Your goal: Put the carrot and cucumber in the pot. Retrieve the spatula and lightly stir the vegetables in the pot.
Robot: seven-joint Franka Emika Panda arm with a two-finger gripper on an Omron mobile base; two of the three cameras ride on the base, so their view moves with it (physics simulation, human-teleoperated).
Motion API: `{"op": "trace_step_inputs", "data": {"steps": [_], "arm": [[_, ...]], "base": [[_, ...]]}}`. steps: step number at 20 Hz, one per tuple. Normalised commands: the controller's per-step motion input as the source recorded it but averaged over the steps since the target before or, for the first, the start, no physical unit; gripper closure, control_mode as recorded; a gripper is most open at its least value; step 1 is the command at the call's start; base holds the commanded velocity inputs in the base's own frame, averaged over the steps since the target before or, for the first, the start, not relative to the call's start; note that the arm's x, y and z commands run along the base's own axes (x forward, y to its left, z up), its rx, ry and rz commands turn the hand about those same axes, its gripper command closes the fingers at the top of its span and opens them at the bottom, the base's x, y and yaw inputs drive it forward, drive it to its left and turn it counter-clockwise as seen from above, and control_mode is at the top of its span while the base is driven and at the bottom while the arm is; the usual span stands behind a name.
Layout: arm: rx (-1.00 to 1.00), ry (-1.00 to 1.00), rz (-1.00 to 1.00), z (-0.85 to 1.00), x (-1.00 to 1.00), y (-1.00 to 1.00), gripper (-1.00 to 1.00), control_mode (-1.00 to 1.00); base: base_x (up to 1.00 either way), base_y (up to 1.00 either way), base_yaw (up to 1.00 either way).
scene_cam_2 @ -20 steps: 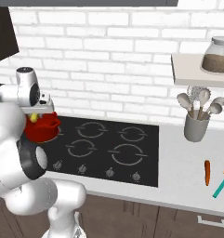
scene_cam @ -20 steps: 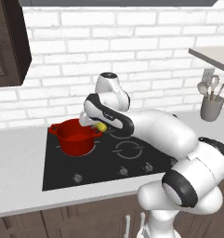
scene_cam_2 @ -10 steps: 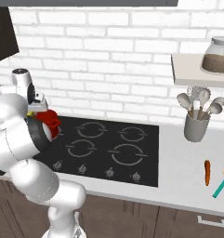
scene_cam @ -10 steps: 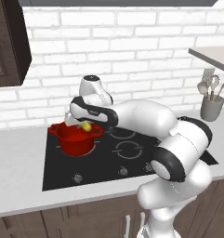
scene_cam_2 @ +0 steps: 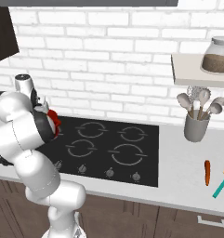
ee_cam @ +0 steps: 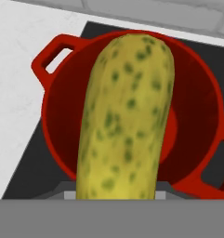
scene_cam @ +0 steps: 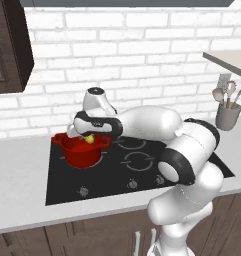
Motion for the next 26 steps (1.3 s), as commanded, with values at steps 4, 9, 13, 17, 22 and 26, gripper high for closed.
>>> {"op": "trace_step_inputs", "data": {"steps": [4, 9, 13, 17, 22, 26], "arm": [[0.02, 0.00, 0.00, -0.26, 0.00, 0.00, 1.00, -1.00], [0.00, 0.00, 0.00, -0.21, 0.07, 0.00, 1.00, -1.00], [0.00, 0.00, 0.00, -0.09, 0.11, 0.00, 1.00, -1.00], [0.00, 0.00, 0.00, -0.07, 0.10, 0.00, 1.00, -1.00], [0.00, 0.00, 0.00, -0.14, 0.05, 0.00, 1.00, -1.00], [0.00, 0.00, 0.00, -0.15, 0.07, 0.00, 1.00, -1.00]], "base": [[0.00, 0.00, 0.00], [0.00, 0.00, 0.00], [0.00, 0.00, 0.00], [0.00, 0.00, 0.00], [0.00, 0.00, 0.00], [0.00, 0.00, 0.00]]}}
